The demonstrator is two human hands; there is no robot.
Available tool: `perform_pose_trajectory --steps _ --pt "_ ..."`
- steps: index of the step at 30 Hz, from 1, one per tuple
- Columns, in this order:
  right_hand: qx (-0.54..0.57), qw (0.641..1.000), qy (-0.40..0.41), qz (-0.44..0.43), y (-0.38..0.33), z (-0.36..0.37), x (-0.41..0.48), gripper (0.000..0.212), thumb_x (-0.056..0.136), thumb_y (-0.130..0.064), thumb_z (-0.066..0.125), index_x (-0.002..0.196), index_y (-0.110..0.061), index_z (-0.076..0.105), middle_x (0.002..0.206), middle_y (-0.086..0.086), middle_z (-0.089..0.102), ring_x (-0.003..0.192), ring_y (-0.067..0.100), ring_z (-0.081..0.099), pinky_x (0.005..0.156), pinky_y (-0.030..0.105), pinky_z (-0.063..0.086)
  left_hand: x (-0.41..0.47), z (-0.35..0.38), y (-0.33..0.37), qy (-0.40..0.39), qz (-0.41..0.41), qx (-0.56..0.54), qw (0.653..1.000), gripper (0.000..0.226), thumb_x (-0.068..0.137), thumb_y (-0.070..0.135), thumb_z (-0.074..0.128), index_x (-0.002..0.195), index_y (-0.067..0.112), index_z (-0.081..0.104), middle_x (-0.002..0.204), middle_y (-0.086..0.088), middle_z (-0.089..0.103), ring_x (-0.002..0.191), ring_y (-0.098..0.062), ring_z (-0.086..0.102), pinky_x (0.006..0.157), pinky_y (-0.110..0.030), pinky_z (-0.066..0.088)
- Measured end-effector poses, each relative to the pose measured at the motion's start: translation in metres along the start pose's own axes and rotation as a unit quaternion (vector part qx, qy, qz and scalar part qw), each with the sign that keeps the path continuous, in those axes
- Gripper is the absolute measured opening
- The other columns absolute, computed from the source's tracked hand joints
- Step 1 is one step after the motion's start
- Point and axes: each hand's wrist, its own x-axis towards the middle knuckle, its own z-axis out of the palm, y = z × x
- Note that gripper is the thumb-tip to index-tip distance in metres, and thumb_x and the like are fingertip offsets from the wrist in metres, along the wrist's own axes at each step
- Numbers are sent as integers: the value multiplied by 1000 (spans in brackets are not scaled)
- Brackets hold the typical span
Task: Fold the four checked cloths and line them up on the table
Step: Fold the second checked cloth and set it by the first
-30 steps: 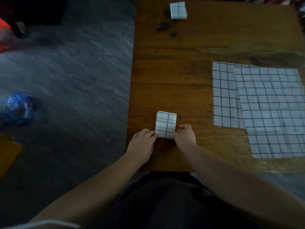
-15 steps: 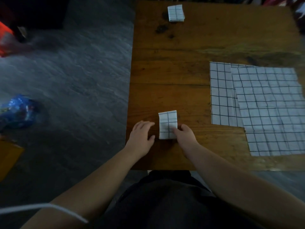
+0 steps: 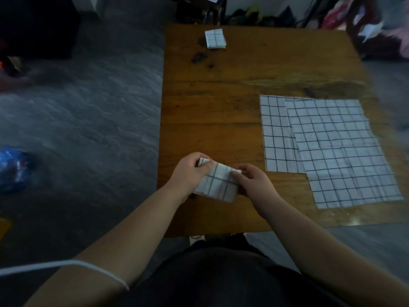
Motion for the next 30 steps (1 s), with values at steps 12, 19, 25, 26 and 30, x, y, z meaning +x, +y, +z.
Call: perform_pose_trajectory --steps 12,19,25,26,30 --pt "-113 987 81 -80 2 -5 -31 8 100 -29 60 104 -27 67 96 -9 67 90 7 62 66 19 45 -28 9 6 -21 -4 141 990 16 99 32 61 115 33 62 113 11 60 101 -3 56 76 -20 46" --pt "-165 974 49 -150 -20 -14 -51 5 97 -31 63 97 -29 67 89 -12 68 79 -9 61 56 6 46 -43 20 49 -30 135 186 973 15 100 38 60 110 32 70 101 18 65 96 1 57 76 -19 41" --pt "-121 976 65 -171 -40 -30 -69 5 98 -30 62 96 -31 66 91 -9 68 85 1 62 65 15 45 -55 23 60 21 109 34 993 13 96 38 66 96 28 74 93 7 73 90 -12 67 78 -32 56" --pt "-117 976 64 -175 -42 -33 -71 5 98 -30 62 95 -30 67 91 -8 68 85 2 63 67 16 46 -57 23 62 31 105 9 994 12 95 37 67 93 28 75 91 7 73 88 -13 68 76 -32 56" --pt "-109 975 53 -186 -52 -41 -76 7 97 -32 63 93 -29 68 89 -7 69 83 3 64 67 18 48 -68 24 74 35 115 -21 992 11 96 36 66 92 30 74 89 13 72 84 -4 65 74 -30 54"
